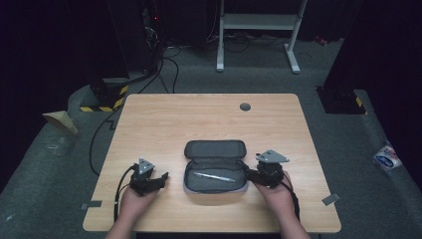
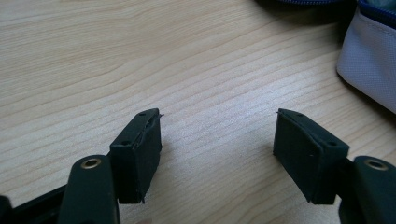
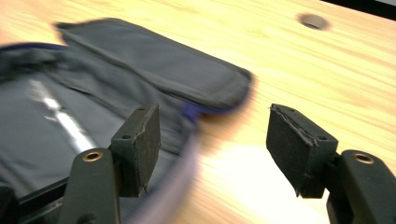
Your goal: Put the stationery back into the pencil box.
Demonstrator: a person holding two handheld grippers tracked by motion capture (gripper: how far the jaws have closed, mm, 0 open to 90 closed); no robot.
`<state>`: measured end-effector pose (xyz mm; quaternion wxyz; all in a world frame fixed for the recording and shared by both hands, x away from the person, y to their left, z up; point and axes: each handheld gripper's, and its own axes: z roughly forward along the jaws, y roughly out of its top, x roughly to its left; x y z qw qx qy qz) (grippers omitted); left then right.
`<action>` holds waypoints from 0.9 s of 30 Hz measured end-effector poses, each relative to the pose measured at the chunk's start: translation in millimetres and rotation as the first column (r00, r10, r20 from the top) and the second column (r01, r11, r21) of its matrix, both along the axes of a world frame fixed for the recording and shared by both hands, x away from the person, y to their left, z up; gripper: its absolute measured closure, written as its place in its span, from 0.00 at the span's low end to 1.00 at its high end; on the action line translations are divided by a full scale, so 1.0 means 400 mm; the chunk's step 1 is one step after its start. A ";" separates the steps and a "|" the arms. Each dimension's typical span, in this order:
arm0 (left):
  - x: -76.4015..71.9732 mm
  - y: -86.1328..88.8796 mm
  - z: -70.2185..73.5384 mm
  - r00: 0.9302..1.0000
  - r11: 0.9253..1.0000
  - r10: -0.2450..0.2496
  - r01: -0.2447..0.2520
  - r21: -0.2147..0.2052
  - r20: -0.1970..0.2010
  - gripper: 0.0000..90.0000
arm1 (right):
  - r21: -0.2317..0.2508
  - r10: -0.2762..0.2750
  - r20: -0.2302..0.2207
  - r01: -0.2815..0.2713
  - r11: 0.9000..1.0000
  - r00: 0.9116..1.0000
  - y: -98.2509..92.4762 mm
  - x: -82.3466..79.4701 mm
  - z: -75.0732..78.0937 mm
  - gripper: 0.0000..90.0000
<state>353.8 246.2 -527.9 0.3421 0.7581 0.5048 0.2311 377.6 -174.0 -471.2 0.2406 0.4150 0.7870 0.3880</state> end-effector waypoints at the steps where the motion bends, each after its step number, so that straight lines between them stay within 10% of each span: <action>1: 0.000 0.000 0.000 1.000 1.000 0.000 0.000 0.001 0.000 0.36 | 0.000 -0.022 -0.005 0.022 1.000 1.000 -0.019 0.001 -0.004 0.39; 14: 0.000 -0.001 0.000 1.000 1.000 0.003 -0.003 -0.001 0.002 0.36 | -0.049 -0.211 -0.091 0.208 0.977 0.973 -0.212 -0.021 -0.099 0.38; 27: -0.001 -0.001 0.000 1.000 1.000 0.005 -0.005 -0.001 0.002 0.36 | -0.040 -0.193 -0.134 0.189 0.981 0.972 -0.204 -0.031 -0.129 0.35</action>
